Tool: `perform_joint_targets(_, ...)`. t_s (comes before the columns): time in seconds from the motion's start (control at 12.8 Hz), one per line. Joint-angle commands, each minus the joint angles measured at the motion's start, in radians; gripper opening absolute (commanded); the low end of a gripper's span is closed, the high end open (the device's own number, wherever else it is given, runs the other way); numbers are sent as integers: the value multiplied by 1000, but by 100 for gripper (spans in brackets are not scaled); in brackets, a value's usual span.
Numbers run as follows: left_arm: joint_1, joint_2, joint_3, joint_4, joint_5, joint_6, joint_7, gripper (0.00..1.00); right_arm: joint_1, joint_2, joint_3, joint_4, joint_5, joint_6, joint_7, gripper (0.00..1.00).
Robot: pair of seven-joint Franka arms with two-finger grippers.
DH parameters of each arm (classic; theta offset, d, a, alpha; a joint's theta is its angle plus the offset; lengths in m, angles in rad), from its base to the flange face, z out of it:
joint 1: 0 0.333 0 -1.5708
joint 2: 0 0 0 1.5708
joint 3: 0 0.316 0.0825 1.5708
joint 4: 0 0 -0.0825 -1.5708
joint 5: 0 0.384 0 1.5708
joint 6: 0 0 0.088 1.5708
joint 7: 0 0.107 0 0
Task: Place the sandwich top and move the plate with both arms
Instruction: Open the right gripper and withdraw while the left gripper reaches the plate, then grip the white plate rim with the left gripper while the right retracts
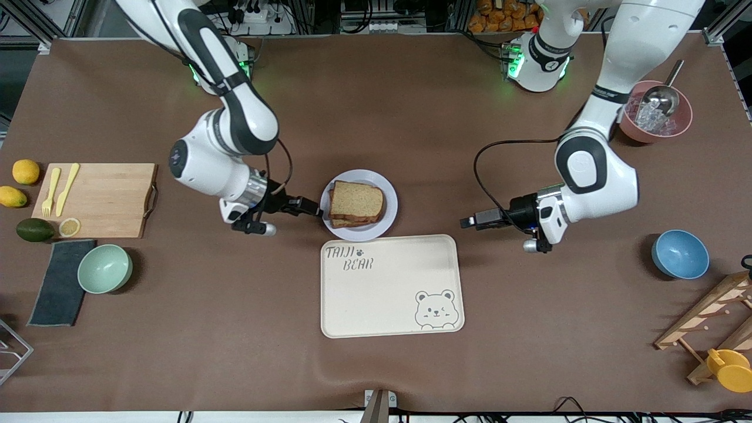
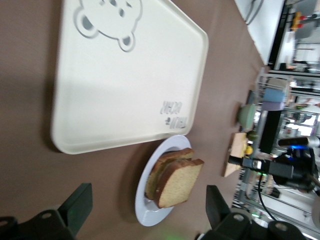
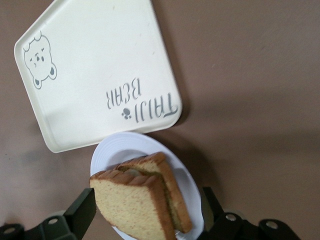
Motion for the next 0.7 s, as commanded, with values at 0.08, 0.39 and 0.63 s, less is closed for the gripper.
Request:
perform_joint_targets(0.08, -50, 10, -12, -77, -229, 9, 216, 100, -167, 9, 9, 140, -141, -213, 1, 94)
perform_joint_targets(0.39, -61, 92, -67, -78, -309, 3, 356, 82, -248, 29, 10, 212, -231, -267, -5, 95)
perform_joint_targets(0.63, -58, 168, -67, -70, -323, 0, 537, 67, -341, 34, 10, 315, -303, -422, -22, 95)
